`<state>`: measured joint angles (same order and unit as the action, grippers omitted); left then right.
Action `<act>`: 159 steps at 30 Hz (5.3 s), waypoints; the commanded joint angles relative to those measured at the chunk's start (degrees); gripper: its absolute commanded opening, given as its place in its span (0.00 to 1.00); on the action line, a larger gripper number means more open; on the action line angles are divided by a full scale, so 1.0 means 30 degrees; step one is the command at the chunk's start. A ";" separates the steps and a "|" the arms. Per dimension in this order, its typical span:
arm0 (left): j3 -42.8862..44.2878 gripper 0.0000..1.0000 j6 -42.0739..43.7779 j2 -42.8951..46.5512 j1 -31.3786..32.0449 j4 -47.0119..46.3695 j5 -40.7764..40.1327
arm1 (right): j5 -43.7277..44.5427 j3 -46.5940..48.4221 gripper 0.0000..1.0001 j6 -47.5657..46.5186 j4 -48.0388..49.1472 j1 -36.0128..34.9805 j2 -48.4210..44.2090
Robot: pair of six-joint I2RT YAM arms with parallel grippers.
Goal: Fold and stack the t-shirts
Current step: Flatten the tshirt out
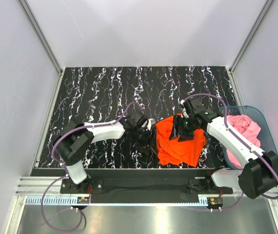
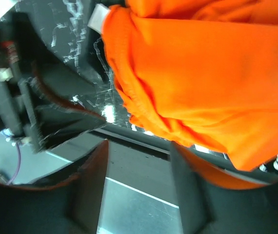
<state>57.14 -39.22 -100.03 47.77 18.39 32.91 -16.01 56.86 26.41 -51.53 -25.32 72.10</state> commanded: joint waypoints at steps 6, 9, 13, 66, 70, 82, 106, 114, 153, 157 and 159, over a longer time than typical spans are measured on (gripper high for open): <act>-0.3373 0.60 -0.6610 -0.0933 0.0249 -0.8845 -0.0128 | -0.2368 -0.1549 0.44 -0.0340 0.2614 -0.0524 0.0900; -0.3667 0.56 -0.7607 -0.1227 0.0629 -1.0080 -0.0684 | -0.2135 -0.1902 0.44 0.0216 0.3055 -0.0729 0.1103; -0.4690 0.51 -0.9334 -0.1549 0.0718 -1.2134 -0.1386 | -0.0881 -0.2253 0.45 0.0307 0.3055 -0.0905 0.1515; 1.9005 0.00 0.1738 1.0434 0.0513 0.7639 -1.0016 | 1.2926 2.2295 0.00 -0.4821 -0.2746 0.1497 0.0873; 1.9331 0.00 0.0510 0.9556 0.0658 0.6443 -0.5176 | 1.3859 2.3115 0.00 -0.4790 -0.2309 0.1468 -0.0211; 1.8864 0.00 -0.2485 0.7092 0.2183 0.1864 -0.0714 | 1.8111 2.7333 0.00 -0.8711 0.3110 0.1497 -0.0156; -0.2177 0.00 0.0239 1.3336 -1.2697 0.8722 -1.2400 | -0.0813 2.0521 0.16 0.1212 1.0539 0.0267 1.7878; -0.1851 0.35 0.1411 1.2250 -1.3579 0.9045 -1.4428 | -0.0057 2.5584 0.53 -0.1647 -0.2791 0.0031 2.0181; 0.7423 0.48 0.3052 -0.4592 -1.2142 0.3388 -0.5725 | 0.6713 1.3256 0.66 -0.0982 0.0187 0.2522 1.8116; 1.0681 0.49 0.4078 -0.6730 -1.2641 0.4764 -0.6310 | 0.7123 1.7746 0.66 -0.1714 -0.1774 0.2640 2.0320; 1.1796 0.51 0.4489 -0.6679 -1.2642 0.5498 -0.6339 | 0.7472 1.9939 0.66 -0.2036 -0.3239 0.2669 2.0994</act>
<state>87.18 -29.52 -120.05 10.02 31.20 16.34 3.16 108.68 22.74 -56.58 -17.85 131.92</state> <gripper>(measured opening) 0.498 0.665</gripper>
